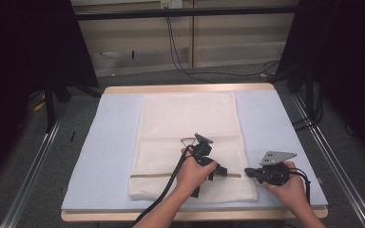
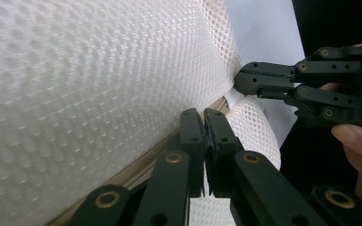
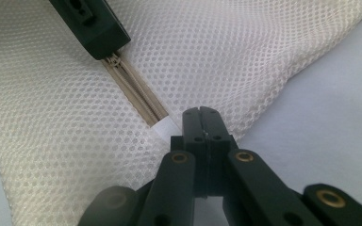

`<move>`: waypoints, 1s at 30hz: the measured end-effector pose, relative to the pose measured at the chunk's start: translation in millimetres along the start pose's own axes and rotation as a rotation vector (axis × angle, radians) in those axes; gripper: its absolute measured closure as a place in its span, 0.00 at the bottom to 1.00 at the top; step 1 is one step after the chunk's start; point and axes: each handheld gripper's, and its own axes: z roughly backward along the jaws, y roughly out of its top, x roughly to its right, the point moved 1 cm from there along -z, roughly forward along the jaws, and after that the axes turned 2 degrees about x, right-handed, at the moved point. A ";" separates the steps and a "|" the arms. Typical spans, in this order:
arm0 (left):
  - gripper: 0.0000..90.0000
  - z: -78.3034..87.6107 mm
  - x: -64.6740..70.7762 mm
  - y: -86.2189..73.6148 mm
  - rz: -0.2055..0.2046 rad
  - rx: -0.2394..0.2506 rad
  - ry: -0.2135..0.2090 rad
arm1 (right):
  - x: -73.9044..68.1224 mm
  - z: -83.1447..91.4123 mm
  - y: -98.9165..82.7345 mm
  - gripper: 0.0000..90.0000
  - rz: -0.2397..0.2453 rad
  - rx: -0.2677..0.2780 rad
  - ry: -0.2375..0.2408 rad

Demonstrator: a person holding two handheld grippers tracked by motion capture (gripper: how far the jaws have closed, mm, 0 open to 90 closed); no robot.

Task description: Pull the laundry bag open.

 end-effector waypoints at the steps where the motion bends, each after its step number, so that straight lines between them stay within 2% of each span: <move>1: 0.97 0.4 -0.6 0.0 0.009 -0.005 -0.015 | 0.0 0.0 -0.1 1.00 -0.001 0.001 0.000; 3: 0.97 1.9 -2.3 -0.4 0.001 -0.007 -0.005 | 0.2 0.0 -0.1 1.00 -0.002 0.001 0.003; 8: 0.97 4.4 -3.3 -1.4 0.014 -0.002 -0.012 | 0.1 0.0 -0.2 1.00 -0.005 0.001 0.004; 10: 0.97 6.7 -4.8 -1.9 0.003 -0.003 -0.001 | 0.2 0.1 -0.1 1.00 -0.005 0.001 0.004; 12: 0.97 9.0 -6.3 -3.1 0.009 0.003 -0.001 | 0.0 0.0 -0.1 1.00 -0.003 0.001 0.002; 13: 0.97 10.5 -7.3 -3.6 0.017 0.001 -0.016 | 0.1 0.0 -0.1 1.00 -0.001 0.001 0.002; 14: 0.97 11.8 -8.8 -4.2 0.007 0.003 -0.004 | 0.1 0.1 0.0 1.00 -0.004 0.000 0.002; 18: 0.97 17.6 -13.6 -6.1 0.017 0.001 -0.015 | 0.0 0.0 0.0 1.00 -0.003 0.000 0.001; 20: 0.97 20.3 -14.6 -7.2 0.028 0.014 -0.004 | -0.1 0.0 0.1 1.00 -0.005 0.000 0.001; 22: 0.97 24.4 -17.7 -7.7 0.019 0.013 0.000 | -0.2 0.0 0.1 1.00 -0.003 -0.002 0.001; 24: 0.97 27.9 -20.2 -8.7 0.029 0.014 -0.011 | -0.2 -0.1 0.2 1.00 -0.002 -0.001 0.001; 25: 0.97 29.7 -21.4 -9.4 0.030 0.023 0.002 | -0.3 0.0 0.1 1.00 -0.002 -0.001 0.000; 26: 0.97 31.3 -22.3 -9.7 0.031 0.017 -0.010 | -0.3 -0.1 0.2 1.00 -0.003 -0.001 0.001; 27: 0.97 32.7 -23.3 -10.4 0.030 0.023 0.001 | -0.2 -0.1 0.2 1.00 -0.002 -0.001 0.001; 28: 0.97 34.2 -24.1 -10.8 0.037 0.023 -0.011 | -0.2 -0.1 0.1 1.00 -0.003 -0.001 0.001; 30: 0.97 36.4 -26.1 -11.6 0.034 0.027 -0.010 | -0.3 -0.1 0.2 1.00 -0.002 -0.001 0.000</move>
